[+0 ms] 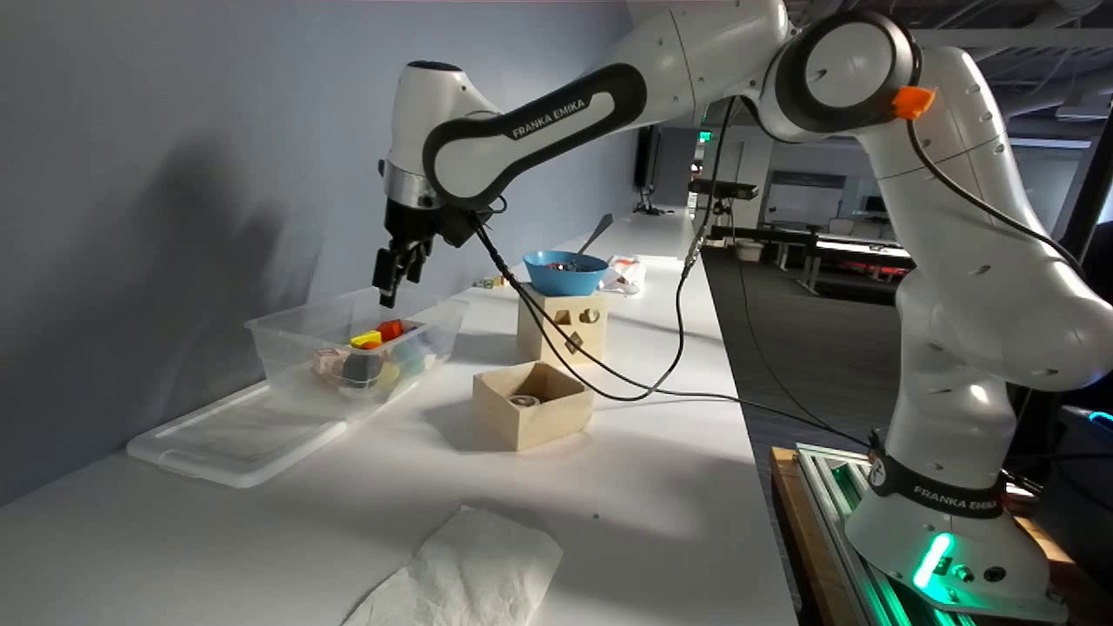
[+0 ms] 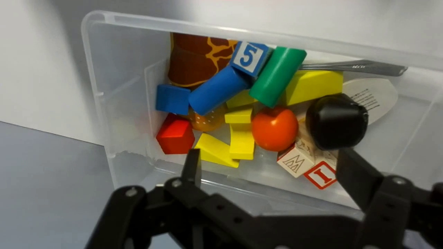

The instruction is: Remove the white container from the lunchbox and put it in the wooden box

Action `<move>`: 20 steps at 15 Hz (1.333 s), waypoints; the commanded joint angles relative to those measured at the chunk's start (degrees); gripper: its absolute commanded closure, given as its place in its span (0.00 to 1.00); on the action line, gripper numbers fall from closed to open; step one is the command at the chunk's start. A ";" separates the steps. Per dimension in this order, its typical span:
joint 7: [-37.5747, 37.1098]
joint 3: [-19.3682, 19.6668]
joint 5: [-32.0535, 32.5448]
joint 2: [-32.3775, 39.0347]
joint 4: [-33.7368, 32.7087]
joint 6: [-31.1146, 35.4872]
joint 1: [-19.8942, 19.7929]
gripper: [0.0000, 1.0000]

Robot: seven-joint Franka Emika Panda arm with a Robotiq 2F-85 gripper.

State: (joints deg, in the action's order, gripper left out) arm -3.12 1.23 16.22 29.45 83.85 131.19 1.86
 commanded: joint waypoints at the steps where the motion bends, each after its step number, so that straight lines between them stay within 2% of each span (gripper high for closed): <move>1: 0.40 0.14 -1.25 2.72 -1.87 0.28 1.02 0.00; 7: 0.84 -1.38 -3.92 7.37 -3.25 5.18 1.69 0.00; 13: 1.46 -1.59 -5.67 11.35 -6.22 5.48 1.67 0.00; 14: 1.47 -1.60 -5.93 11.84 -6.75 5.37 1.75 0.06; 15: 1.49 -1.60 -6.09 12.21 -7.07 5.30 1.81 0.26; 20: 1.55 -1.57 -6.72 13.14 -8.42 5.22 1.99 0.62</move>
State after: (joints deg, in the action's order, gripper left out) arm -3.02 -0.26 11.28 41.28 77.91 136.72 3.75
